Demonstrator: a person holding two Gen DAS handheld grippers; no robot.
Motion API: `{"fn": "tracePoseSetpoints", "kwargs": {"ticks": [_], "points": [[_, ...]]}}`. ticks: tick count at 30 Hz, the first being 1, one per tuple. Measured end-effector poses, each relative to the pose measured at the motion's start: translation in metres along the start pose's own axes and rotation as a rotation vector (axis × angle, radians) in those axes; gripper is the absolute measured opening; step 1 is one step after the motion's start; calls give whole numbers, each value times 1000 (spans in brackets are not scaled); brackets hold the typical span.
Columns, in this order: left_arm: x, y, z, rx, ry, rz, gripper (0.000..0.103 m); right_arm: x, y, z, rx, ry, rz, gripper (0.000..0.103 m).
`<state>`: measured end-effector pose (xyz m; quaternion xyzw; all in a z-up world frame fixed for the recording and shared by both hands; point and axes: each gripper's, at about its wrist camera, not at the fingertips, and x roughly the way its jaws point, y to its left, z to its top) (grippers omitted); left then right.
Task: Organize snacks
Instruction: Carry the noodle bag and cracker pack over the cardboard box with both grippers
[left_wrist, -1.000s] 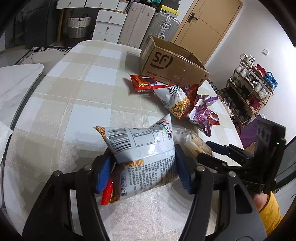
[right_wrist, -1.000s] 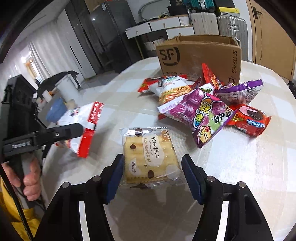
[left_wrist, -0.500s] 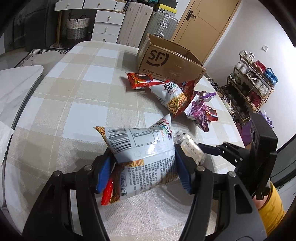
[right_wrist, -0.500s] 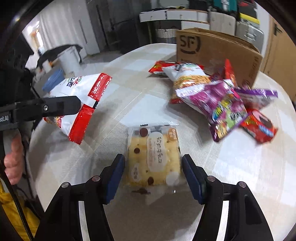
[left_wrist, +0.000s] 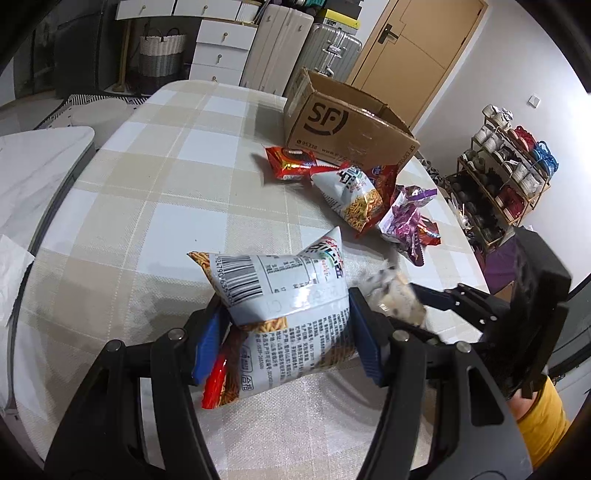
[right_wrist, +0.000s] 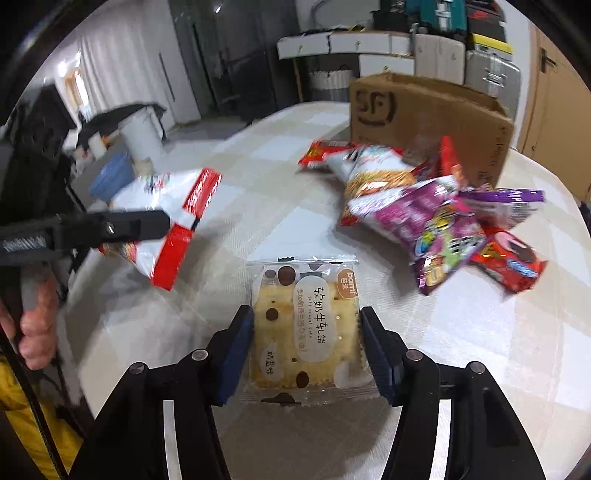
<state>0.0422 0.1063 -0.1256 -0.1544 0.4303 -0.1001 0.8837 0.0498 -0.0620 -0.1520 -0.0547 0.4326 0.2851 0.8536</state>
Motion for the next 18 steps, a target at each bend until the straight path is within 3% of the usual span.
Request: {"fn": "tracePoseSetpoints", "kwargs": {"ticks": [7, 18], "points": [[-25, -18, 11, 53, -66, -10, 59, -61, -6, 22, 59, -138, 35, 59], [-72, -72, 65, 192, -176, -58, 59, -148, -21, 86, 142, -372, 107, 59]]}}
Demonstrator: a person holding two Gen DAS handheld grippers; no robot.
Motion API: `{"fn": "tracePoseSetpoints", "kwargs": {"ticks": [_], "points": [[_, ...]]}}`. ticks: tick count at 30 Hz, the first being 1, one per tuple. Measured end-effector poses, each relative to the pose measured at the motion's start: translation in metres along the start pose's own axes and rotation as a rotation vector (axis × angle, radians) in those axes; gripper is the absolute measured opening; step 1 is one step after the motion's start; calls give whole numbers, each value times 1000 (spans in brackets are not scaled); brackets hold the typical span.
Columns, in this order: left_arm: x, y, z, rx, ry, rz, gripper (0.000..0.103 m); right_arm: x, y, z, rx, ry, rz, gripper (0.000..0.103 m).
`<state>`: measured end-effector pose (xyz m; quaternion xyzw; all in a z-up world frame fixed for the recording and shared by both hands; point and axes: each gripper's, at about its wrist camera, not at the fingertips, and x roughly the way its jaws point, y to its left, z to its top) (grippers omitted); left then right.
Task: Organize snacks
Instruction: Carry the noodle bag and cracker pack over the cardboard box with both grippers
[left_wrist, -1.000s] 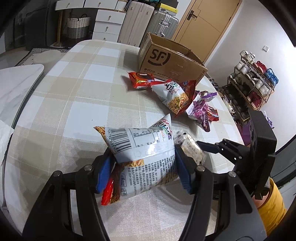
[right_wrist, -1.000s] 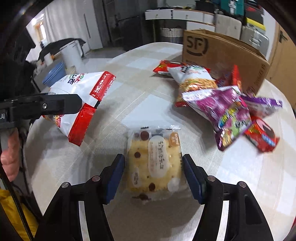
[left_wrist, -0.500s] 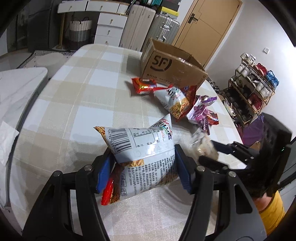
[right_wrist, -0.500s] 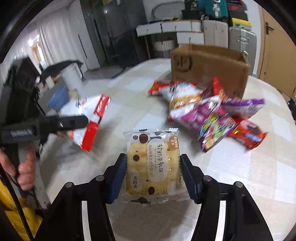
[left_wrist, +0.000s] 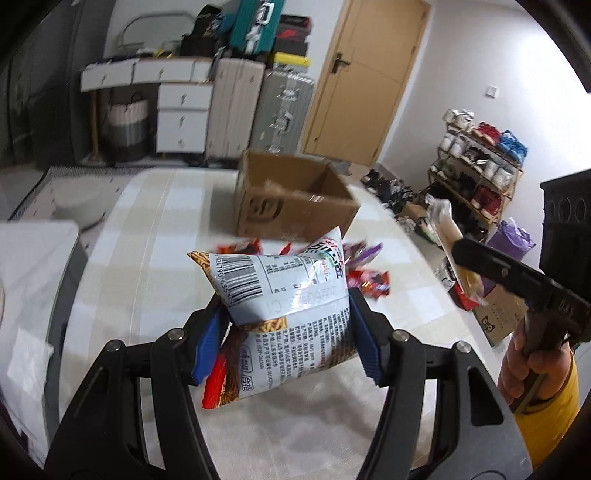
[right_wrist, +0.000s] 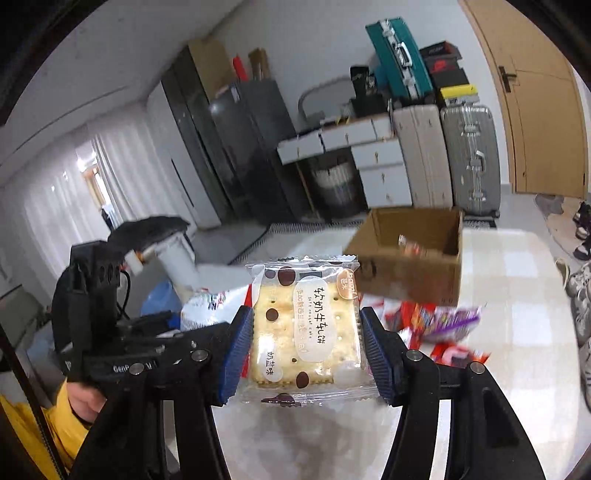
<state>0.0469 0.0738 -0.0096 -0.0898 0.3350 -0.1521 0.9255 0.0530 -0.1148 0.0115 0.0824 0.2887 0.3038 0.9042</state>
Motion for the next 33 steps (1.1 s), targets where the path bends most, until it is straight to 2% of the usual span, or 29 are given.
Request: {"fn": "tracePoseSetpoints", "kwargs": {"ticks": [4, 8, 13, 22, 33], "points": [[-11, -16, 36, 46, -55, -15, 59, -15, 1, 35, -17, -51, -16, 59], [-14, -23, 75, 47, -78, -65, 59, -24, 0, 68, -33, -88, -30, 59], [2, -26, 122, 64, -92, -35, 59, -15, -10, 113, -47, -107, -57, 59], [83, -19, 184, 41, -17, 9, 59, 42, -47, 149, -31, -70, -101, 59], [192, -10, 210, 36, 76, 50, 59, 115, -94, 155, -6, -5, -131, 59]]}}
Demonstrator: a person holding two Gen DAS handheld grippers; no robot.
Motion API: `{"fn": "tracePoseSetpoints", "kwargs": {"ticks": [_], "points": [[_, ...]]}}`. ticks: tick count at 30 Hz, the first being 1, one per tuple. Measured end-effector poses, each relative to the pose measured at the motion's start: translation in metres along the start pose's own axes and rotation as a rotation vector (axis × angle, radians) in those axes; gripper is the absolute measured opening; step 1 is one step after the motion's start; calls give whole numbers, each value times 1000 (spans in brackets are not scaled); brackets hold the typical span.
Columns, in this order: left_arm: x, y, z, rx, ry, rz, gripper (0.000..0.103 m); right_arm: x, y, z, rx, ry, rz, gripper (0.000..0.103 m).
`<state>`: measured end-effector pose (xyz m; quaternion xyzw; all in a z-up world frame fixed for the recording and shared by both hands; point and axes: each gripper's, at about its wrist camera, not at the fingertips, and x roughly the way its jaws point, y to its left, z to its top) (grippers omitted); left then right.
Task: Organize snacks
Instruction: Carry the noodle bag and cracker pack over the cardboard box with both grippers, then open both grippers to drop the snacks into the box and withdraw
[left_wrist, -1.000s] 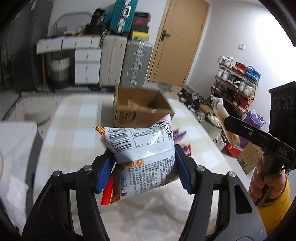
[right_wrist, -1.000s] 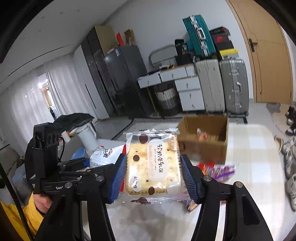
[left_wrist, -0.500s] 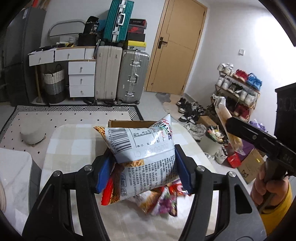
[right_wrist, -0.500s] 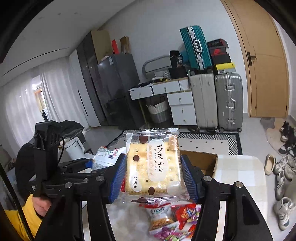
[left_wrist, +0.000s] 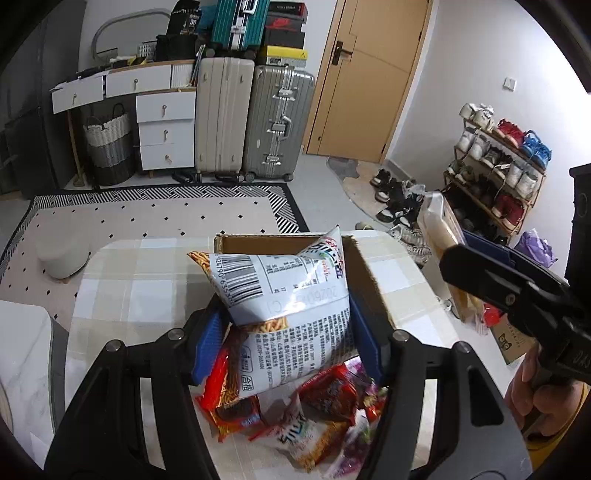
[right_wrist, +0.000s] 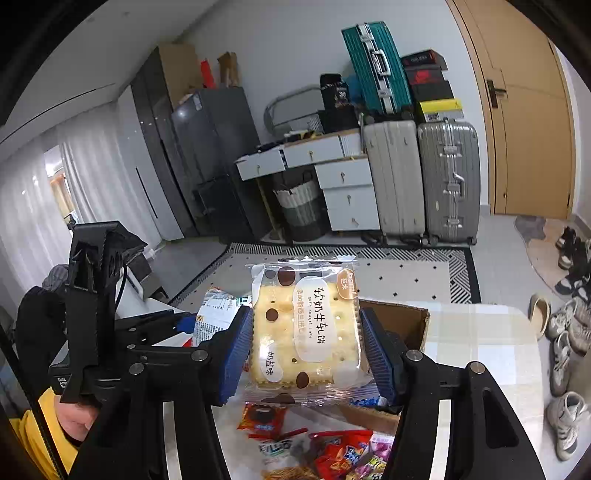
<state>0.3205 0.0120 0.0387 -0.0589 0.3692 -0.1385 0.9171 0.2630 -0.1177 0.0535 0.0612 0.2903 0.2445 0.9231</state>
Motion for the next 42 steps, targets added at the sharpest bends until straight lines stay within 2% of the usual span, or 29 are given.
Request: {"fn": "tracePoseSetpoints", "kwargs": {"ticks": [11, 24, 33, 42], "points": [[93, 12, 15, -21, 94, 28, 59, 65, -46, -10, 66, 102, -23, 59], [182, 30, 9, -47, 199, 28, 60, 117, -67, -34, 84, 220, -51, 59], [195, 38, 8, -46, 198, 40, 60, 130, -79, -46, 100, 265, -68, 59], [169, 42, -2, -42, 176, 55, 60, 144, -77, -47, 99, 298, -79, 59]]}}
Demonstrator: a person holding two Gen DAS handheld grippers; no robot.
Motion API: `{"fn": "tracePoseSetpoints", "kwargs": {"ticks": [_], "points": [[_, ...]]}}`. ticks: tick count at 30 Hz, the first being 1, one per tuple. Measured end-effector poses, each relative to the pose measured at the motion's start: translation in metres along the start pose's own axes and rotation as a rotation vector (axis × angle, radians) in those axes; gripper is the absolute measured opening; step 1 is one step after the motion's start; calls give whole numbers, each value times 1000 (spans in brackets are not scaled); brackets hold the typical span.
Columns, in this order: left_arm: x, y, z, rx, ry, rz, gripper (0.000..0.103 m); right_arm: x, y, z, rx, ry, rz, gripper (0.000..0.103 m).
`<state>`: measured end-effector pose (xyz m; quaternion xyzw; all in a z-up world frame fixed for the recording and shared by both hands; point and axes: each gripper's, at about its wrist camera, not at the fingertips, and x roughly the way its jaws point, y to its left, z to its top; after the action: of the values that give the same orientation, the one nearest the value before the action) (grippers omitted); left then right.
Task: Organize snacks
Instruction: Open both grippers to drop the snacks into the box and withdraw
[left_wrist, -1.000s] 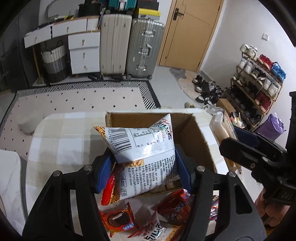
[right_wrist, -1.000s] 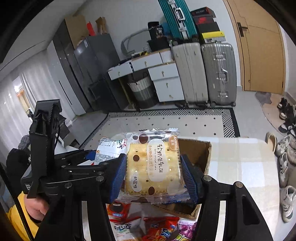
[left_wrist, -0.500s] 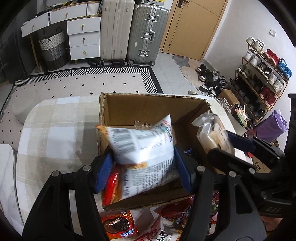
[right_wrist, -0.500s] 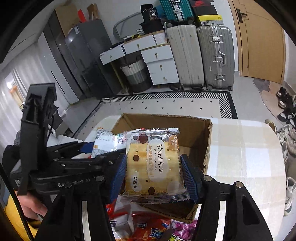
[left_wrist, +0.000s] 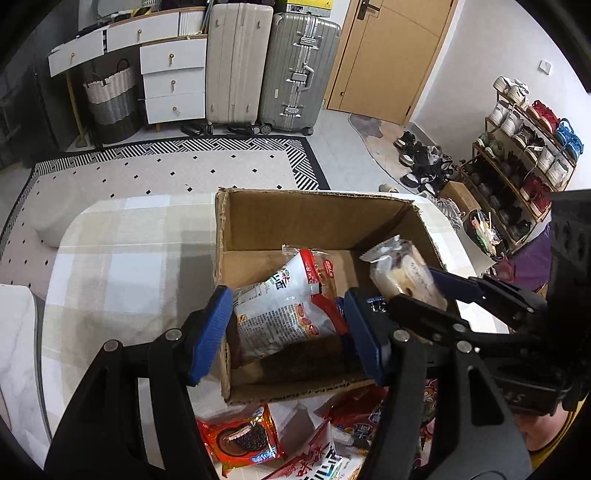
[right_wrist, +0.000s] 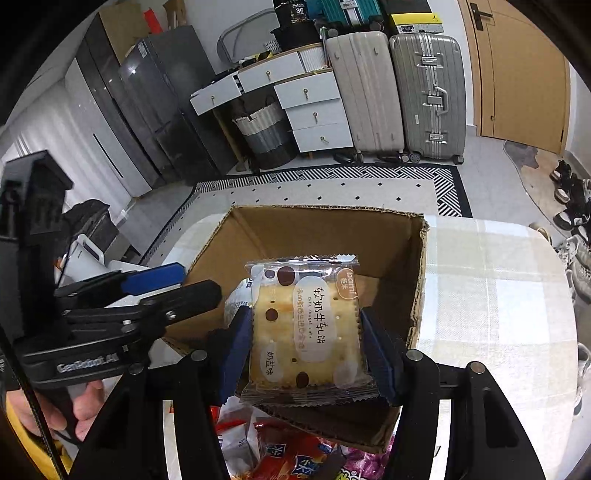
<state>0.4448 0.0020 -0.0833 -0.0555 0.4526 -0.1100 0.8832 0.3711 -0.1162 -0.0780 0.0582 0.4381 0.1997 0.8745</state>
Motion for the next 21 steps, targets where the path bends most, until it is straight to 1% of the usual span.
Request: {"fn": "tracePoseSetpoints", "kwargs": {"ticks": [8, 10, 12, 13, 16, 18, 21], "points": [[-44, -6, -25, 1, -13, 24, 62, 7, 5, 0, -1, 17, -57, 60], [-54, -8, -30, 3, -22, 45, 66, 3, 7, 1, 0, 10, -63, 64], [-66, -9, -35, -1, -38, 54, 71, -4, 8, -1, 2, -16, -82, 64], [-72, -10, -38, -3, -42, 61, 72, -7, 9, -2, -1, -19, -82, 65], [-89, -16, -44, -4, -47, 59, 73, -15, 12, -2, 2, -31, -71, 66], [-101, -19, -50, -4, -53, 68, 73, -22, 14, -3, 3, -44, -89, 67], [-121, -23, -58, 0, -66, 67, 74, -34, 18, -7, 11, -47, -59, 67]]}}
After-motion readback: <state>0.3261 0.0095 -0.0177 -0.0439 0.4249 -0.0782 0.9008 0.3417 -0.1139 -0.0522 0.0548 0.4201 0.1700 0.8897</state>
